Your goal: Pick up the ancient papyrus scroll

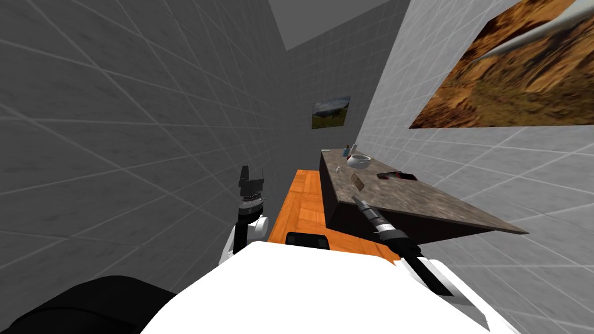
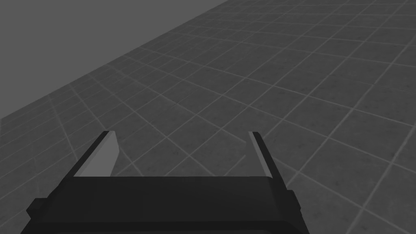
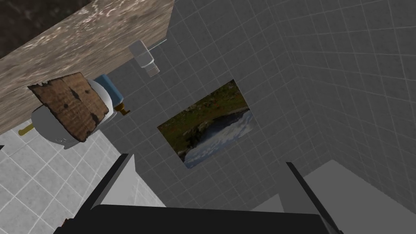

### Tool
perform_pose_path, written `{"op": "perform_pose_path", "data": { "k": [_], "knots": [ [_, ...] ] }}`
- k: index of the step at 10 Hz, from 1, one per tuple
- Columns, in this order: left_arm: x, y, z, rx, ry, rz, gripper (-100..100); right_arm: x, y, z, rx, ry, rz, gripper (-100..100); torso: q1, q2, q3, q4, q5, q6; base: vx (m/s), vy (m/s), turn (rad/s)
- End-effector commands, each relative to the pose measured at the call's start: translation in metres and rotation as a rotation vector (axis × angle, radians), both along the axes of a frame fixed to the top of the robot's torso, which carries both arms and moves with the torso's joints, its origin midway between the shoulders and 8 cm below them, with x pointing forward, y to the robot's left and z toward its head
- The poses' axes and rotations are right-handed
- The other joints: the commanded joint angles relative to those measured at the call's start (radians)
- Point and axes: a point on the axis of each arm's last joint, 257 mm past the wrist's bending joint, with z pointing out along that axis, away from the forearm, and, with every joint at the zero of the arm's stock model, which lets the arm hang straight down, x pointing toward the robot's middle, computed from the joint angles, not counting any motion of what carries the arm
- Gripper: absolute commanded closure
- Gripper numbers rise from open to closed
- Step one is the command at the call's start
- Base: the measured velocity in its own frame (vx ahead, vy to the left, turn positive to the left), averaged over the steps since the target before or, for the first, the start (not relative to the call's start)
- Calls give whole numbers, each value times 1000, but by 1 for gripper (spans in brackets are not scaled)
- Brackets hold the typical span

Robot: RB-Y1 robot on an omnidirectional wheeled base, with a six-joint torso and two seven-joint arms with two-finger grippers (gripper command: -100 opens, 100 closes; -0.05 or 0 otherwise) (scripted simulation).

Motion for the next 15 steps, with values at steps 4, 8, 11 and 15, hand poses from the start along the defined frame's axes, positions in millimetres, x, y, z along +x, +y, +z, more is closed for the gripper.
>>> {"op": "perform_pose_path", "data": {
  "k": [4,8,11,15],
  "knots": [
    [0,0,0,0,0,0,0,-11,-53,-29,-146,127,-37,-100,-2,-1,-1,0,0,0,71,62,30],
    [0,0,0,0,0,0,0,-20,-96,-41,-269,217,-63,-100,-5,-4,-2,-1,-1,0,106,17,3],
    [0,0,0,0,0,0,0,-25,-129,-43,-362,275,-80,-100,-6,-5,-3,-1,-1,0,130,-6,-11],
    [0,0,0,0,0,0,0,-30,-169,-38,-473,336,-102,-100,-6,-5,-3,-1,-1,0,126,-11,-17]
  ]
}}
